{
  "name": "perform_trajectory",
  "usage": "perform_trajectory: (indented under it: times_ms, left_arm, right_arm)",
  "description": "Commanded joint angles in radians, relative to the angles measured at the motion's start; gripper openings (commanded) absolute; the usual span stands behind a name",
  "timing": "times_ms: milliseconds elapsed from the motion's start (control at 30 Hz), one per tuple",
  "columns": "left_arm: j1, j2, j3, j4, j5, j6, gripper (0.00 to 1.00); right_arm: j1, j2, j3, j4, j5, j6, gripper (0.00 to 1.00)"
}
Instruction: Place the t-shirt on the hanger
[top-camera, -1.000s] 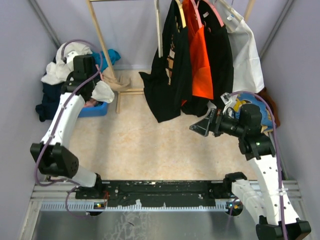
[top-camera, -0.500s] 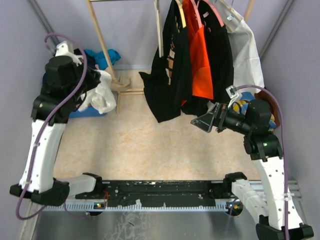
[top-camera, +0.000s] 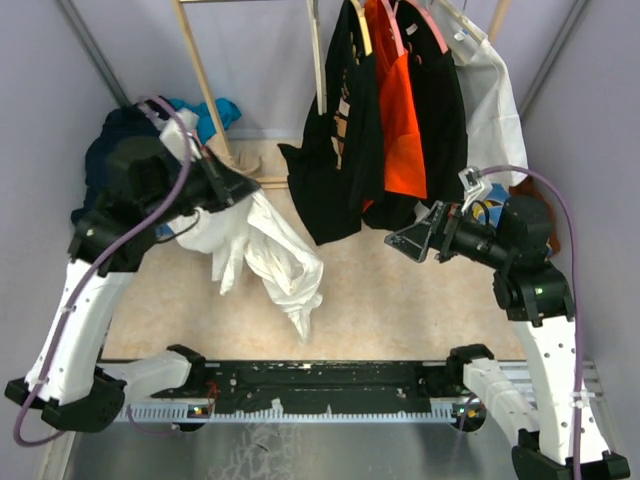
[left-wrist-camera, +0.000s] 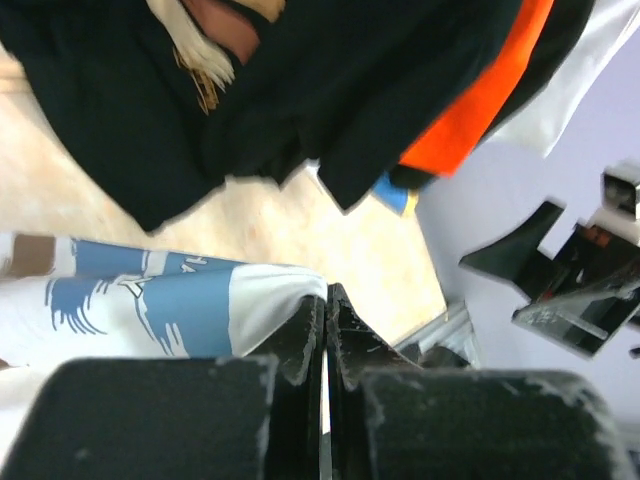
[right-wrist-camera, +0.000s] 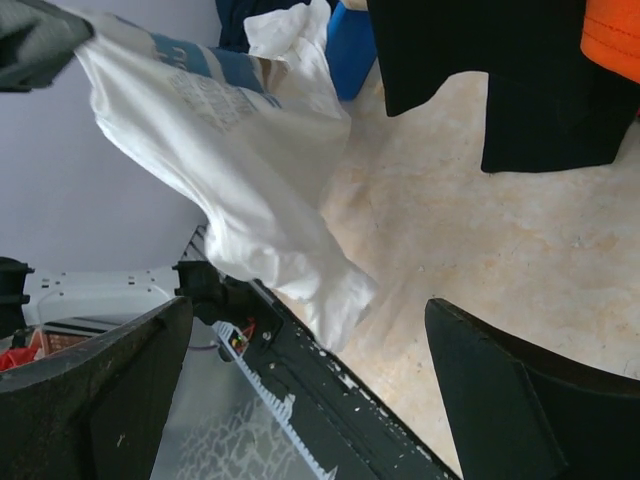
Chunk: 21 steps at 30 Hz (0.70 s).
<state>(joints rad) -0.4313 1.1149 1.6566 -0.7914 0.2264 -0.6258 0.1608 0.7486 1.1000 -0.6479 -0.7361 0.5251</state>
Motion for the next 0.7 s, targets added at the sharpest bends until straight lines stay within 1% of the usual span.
perform_trajectory:
  times_ms: [0, 33, 133, 233, 367, 433, 500, 600, 667]
  left_arm:
    - [-0.131, 0.012, -0.137, 0.091, 0.025, -0.034, 0.00]
    - [-0.189, 0.016, -0.175, 0.104, -0.008, -0.037, 0.00]
    - [-0.284, 0.045, -0.275, 0.130, -0.075, -0.042, 0.00]
    - [-0.335, 0.079, -0.375, 0.184, -0.114, -0.051, 0.00]
    - [-0.387, 0.178, -0.462, 0.297, -0.084, -0.058, 0.00]
    - [-0.429, 0.260, -0.447, 0.339, -0.081, -0.046, 0.00]
    - [-0.467, 0.349, -0.391, 0.349, -0.081, -0.027, 0.00]
    - [-0.515, 0.462, -0.321, 0.391, -0.078, -0.010, 0.00]
    - [-0.543, 0.524, -0.285, 0.421, -0.064, -0.009, 0.00]
  right_arm:
    - [0.005, -0.003, 0.022, -0.019, 0.029, -0.025, 0.99]
    - [0.005, -0.004, 0.010, -0.026, 0.043, -0.030, 0.99]
    - [0.004, -0.012, -0.053, -0.025, 0.050, -0.028, 0.99]
    - [0.005, -0.021, -0.147, 0.019, 0.039, -0.008, 0.99]
    - [0.005, -0.023, -0.257, 0.069, 0.034, 0.013, 0.97]
    - [0.004, -0.021, -0.277, 0.070, 0.047, 0.010, 0.97]
    - [0.004, -0.020, -0.262, 0.041, 0.076, -0.003, 0.97]
    - [0.005, -0.021, -0.183, -0.040, 0.142, -0.038, 0.97]
    - [0.004, -0.029, -0.109, -0.109, 0.217, -0.062, 0.97]
